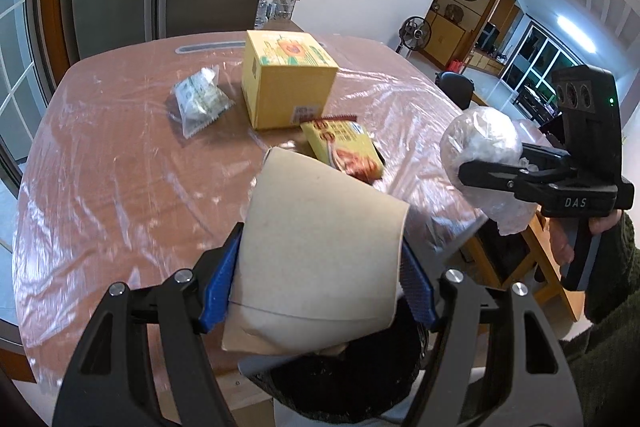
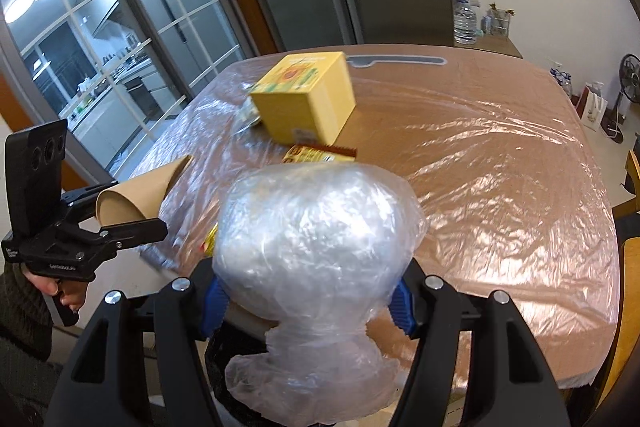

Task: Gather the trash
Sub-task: 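Carry the paper cone with the left tool while the right tool carries the plastic bag over the bin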

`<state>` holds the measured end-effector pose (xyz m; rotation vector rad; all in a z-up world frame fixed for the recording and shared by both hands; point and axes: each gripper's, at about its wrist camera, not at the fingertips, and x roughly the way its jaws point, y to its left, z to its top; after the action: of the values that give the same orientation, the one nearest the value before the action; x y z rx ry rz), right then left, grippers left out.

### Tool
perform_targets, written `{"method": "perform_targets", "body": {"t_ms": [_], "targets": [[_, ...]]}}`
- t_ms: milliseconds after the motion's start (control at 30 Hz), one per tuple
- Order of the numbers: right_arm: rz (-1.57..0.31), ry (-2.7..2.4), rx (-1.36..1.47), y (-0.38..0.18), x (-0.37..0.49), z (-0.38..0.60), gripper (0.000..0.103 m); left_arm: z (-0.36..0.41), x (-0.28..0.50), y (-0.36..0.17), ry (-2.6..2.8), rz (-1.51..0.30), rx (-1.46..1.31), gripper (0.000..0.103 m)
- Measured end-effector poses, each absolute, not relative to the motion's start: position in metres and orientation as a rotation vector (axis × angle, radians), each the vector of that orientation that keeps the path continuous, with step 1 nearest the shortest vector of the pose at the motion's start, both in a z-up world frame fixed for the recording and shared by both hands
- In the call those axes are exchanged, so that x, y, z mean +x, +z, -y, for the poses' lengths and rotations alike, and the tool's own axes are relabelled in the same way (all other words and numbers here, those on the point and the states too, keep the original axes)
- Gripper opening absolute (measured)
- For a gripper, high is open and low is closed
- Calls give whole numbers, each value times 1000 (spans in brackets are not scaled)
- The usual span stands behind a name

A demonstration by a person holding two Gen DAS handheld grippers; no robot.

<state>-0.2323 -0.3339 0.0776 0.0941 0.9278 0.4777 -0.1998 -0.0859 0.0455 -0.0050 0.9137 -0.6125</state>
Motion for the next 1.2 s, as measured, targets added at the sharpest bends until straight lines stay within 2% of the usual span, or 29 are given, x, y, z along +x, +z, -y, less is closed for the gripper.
{"method": "perform_targets", "body": {"t_ms": [567,1200], "targets": [[-971,608,38,73,-289,317,63,91,-259,50,-677,-939,35,71],[-1049,664,-28,45,-332,304,63,103,-299,13,-748,-1037,138,71]]}}
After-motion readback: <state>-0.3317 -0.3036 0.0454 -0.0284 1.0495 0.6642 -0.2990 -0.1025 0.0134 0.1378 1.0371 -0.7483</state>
